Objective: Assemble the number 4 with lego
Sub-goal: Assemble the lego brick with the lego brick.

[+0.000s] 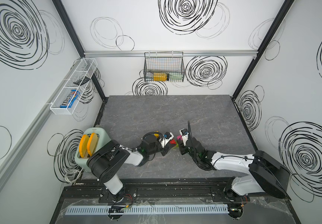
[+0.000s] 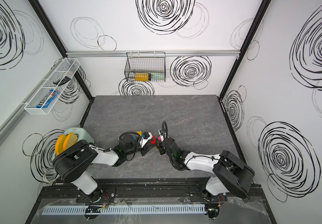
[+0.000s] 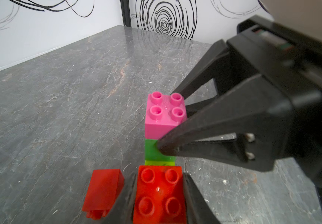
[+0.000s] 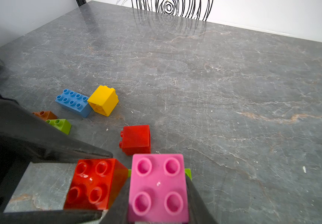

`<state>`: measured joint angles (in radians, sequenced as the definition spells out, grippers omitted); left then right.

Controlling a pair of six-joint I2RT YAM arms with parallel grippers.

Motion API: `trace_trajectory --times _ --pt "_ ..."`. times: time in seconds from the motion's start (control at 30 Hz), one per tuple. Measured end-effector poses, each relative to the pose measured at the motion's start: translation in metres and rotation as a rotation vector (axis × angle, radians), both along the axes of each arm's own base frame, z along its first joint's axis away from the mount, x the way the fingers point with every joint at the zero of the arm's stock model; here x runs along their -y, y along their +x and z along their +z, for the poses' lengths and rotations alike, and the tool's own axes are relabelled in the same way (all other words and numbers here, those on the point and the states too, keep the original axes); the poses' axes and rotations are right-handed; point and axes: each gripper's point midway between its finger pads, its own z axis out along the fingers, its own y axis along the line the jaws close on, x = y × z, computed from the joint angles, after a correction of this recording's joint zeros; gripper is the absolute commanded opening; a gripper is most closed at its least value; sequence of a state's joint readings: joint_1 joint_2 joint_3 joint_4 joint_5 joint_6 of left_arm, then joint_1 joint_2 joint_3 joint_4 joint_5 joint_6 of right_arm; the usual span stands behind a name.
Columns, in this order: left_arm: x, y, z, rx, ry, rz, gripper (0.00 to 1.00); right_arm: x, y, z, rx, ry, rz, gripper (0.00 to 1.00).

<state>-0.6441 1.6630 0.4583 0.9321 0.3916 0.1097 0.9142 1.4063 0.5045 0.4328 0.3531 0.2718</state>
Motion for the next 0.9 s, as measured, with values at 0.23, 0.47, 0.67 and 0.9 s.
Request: trace_trajectory --times 0.23,0.47,0.67,0.9 --pt "0.0007 0.0015 0.0 -0.017 0.001 -0.001 0.0 0.0004 0.0009 -0.0015 -0.004 0.012 -0.013 0.0" --pt "0.0003 0.0028 0.0011 -0.034 0.009 0.0 0.0 -0.0013 0.0023 -0.0061 -0.016 -0.006 -0.049 0.0" --pt "0.0001 0.0037 0.0015 -0.055 0.027 0.002 0.0 -0.0019 0.002 -0.0069 -0.017 -0.02 -0.075 0.0" --pt "0.0007 0.0048 0.0022 -0.062 0.037 0.002 0.29 -0.0015 0.0025 -0.0072 -0.024 -0.013 -0.088 0.0"
